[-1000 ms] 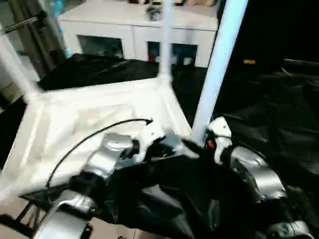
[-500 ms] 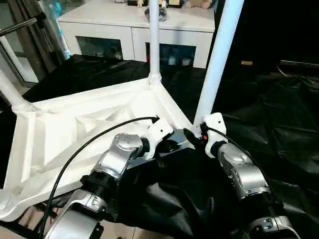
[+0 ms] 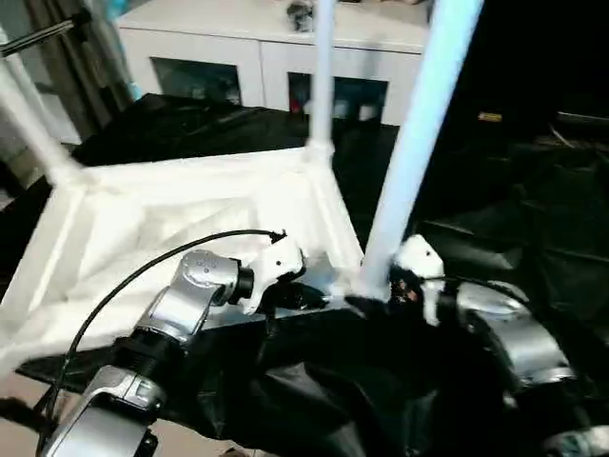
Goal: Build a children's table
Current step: Rotate leg to tighten
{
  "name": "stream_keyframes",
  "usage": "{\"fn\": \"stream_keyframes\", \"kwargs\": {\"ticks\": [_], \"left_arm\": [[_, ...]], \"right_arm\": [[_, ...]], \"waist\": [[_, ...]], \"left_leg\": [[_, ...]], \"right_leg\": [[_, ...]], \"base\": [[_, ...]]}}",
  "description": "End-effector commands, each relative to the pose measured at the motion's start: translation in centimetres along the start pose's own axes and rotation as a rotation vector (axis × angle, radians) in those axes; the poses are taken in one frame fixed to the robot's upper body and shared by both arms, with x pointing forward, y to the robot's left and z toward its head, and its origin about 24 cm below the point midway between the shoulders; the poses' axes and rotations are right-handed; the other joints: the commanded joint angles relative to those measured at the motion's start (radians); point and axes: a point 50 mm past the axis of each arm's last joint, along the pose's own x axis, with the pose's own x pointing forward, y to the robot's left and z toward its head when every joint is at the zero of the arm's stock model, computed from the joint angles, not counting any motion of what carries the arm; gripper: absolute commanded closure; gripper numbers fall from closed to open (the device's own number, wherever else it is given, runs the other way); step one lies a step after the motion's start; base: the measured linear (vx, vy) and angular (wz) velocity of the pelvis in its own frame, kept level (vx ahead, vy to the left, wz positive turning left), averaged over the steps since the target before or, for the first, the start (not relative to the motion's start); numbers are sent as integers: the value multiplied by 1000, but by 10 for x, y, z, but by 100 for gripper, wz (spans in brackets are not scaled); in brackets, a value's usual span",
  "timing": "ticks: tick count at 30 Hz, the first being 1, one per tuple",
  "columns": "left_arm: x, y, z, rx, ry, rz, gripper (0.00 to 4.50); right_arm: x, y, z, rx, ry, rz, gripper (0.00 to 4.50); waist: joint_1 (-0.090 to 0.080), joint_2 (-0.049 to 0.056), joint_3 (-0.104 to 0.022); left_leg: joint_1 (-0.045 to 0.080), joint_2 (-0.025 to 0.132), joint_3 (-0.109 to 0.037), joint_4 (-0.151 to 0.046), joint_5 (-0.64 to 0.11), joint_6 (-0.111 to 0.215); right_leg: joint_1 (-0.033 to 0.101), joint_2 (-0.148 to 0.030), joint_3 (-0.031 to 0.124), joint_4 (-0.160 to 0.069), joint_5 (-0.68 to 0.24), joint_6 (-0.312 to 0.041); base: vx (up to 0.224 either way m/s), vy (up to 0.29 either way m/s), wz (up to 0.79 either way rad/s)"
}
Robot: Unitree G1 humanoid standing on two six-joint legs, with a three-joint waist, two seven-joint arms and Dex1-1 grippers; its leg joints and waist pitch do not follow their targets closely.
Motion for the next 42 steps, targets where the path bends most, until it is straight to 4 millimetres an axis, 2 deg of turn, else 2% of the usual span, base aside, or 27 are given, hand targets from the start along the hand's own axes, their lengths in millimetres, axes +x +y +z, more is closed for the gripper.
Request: {"fn": "stream_keyframes", "kwargs": {"ticks": [1,2,3,6,8,11,14,17,20,21,22,23,24,25,26,27,28,29,30,31,32,34,35,36,37,38,42], "left_arm": [[5,-4,7,44,-11,-64,450],[4,-5,7,44,-8,-73,450],[3,-4,6,46,-7,-78,450],[1,-3,6,50,-1,-75,450],[0,-2,6,50,1,-73,450],[1,-1,6,52,-4,-71,450],[1,-2,6,52,-7,-76,450],[4,-3,6,42,-17,-60,450],[6,-2,7,31,-26,-39,450],[11,-1,8,18,-25,2,450],[17,1,10,4,-27,47,450],[22,2,12,-6,-28,78,450],[29,4,14,-20,-32,120,450],[29,4,14,-20,-32,120,450],[44,5,20,-44,-46,169,450],[44,5,20,-44,-46,169,450],[44,5,20,-44,-46,169,450],[55,4,26,-52,-51,194,450],[59,3,28,-51,-50,198,450],[64,2,30,-46,-47,196,450],[68,0,31,-33,-39,194,450],[71,-2,32,-22,-35,184,450],[73,-3,33,-17,-34,175,450],[72,-3,33,-16,-33,175,450],[72,-3,33,-13,-33,177,450],[70,-2,32,-7,-33,174,450],[62,-3,29,15,-38,132,450]], "right_arm": [[10,21,1,-11,-10,194,80],[9,22,1,-8,-9,204,80],[9,22,1,-8,-6,217,102],[8,23,2,-13,-2,233,117],[8,22,2,-12,-1,238,127],[10,25,1,-6,-4,250,153],[11,27,2,4,-14,258,174],[13,28,-1,46,-35,238,178],[16,27,-5,95,-51,190,179],[21,24,-10,124,-35,120,180],[28,19,-17,141,-9,18,180],[32,16,-21,150,11,-50,180],[38,11,-26,176,25,-143,180],[38,11,-26,176,25,-143,180],[49,5,-30,240,42,-293,180],[49,5,-30,240,42,-293,181],[49,5,-30,240,42,-293,181],[58,4,-30,288,61,-394,181],[61,4,-30,301,66,-424,181],[65,5,-27,301,72,-441,181],[70,7,-24,288,70,-443,181],[73,10,-21,280,59,-426,181],[74,11,-19,273,51,-420,125],[74,10,-18,277,44,-415,125],[73,9,-16,286,28,-411,111],[72,7,-14,281,20,-412,109],[64,2,-8,211,-9,-396,78]], "waist": [[1,-7,-62],[5,-5,-60],[5,-8,-58],[8,-8,-54],[10,-7,-54],[11,-4,-57],[11,-10,-58],[13,-8,-60],[13,-7,-58],[11,-15,-57],[11,-12,-55],[3,-12,-49],[-2,-12,-48],[-7,-12,-46],[-13,-14,-45],[-20,-11,-42],[-27,-13,-38],[-33,-7,-36],[-42,-9,-32],[-45,-1,-33],[-53,-1,-34],[-55,-3,-37],[-52,-4,-37],[-53,-4,-36],[-54,-11,-36],[-51,-6,-37],[-48,-5,-42]], "left_leg": [[12,19,8,-53,-186,95],[12,20,8,-55,-201,91],[12,20,8,-56,-212,86],[17,20,6,-62,-268,51],[17,20,5,-63,-272,41],[16,19,4,-63,-259,37],[13,18,5,-61,-241,43],[12,18,5,-58,-219,53],[13,18,5,-59,-234,51],[14,18,5,-61,-243,45],[16,18,4,-63,-255,39],[18,16,4,-66,-292,16],[17,12,-2,-70,-324,-2],[19,12,-2,-70,-337,-10],[21,9,-6,-71,-366,-14],[22,9,-5,-72,-378,-17],[26,4,-9,-73,-420,-20],[33,3,-11,-72,-459,-21],[39,1,-15,-70,-495,-24],[42,-1,-18,-70,-513,-26],[41,-1,-23,-72,-529,-24],[38,0,-25,-76,-531,-15],[42,-1,-22,-75,-528,-8],[38,0,-23,-77,-525,-5],[36,1,-22,-77,-522,-2],[39,2,-22,-78,-518,-1],[32,7,-19,-82,-497,1]], "right_leg": [[55,-33,30,-42,-59,-269],[54,-35,30,-44,-92,-266],[53,-35,30,-47,-115,-263],[48,-38,32,-58,-233,-231],[48,-38,33,-59,-249,-222],[48,-36,33,-58,-228,-218],[51,-35,32,-54,-194,-225],[52,-35,32,-50,-165,-233],[50,-37,32,-53,-189,-232],[48,-38,32,-53,-218,-227],[46,-39,32,-57,-244,-222],[40,-40,32,-66,-320,-204],[45,-41,28,-73,-399,-174],[41,-40,29,-76,-421,-164],[40,-39,26,-83,-465,-144],[35,-38,27,-86,-484,-140],[34,-37,19,-96,-550,-117],[28,-37,16,-106,-603,-93],[22,-35,9,-117,-648,-76],[23,-35,5,-120,-663,-67],[28,-36,-1,-126,-666,-56],[34,-35,-5,-129,-640,-51],[28,-35,-2,-132,-636,-54],[29,-36,-1,-130,-630,-59],[29,-35,0,-130,-629,-59],[26,-37,3,-128,-619,-65],[30,-38,14,-116,-536,-95]], "base": [[0,0,0],[0,0,0],[0,0,0],[0,0,0],[0,0,0],[0,0,0],[0,0,0],[0,0,0],[0,0,0],[0,0,0],[0,0,0],[0,0,0],[0,0,0],[0,0,0],[0,0,0],[0,0,0],[0,0,0],[0,0,0],[0,0,0],[0,0,0],[0,0,0],[0,0,0],[0,0,0],[0,0,0],[0,0,0],[0,0,0],[0,0,0]]}}
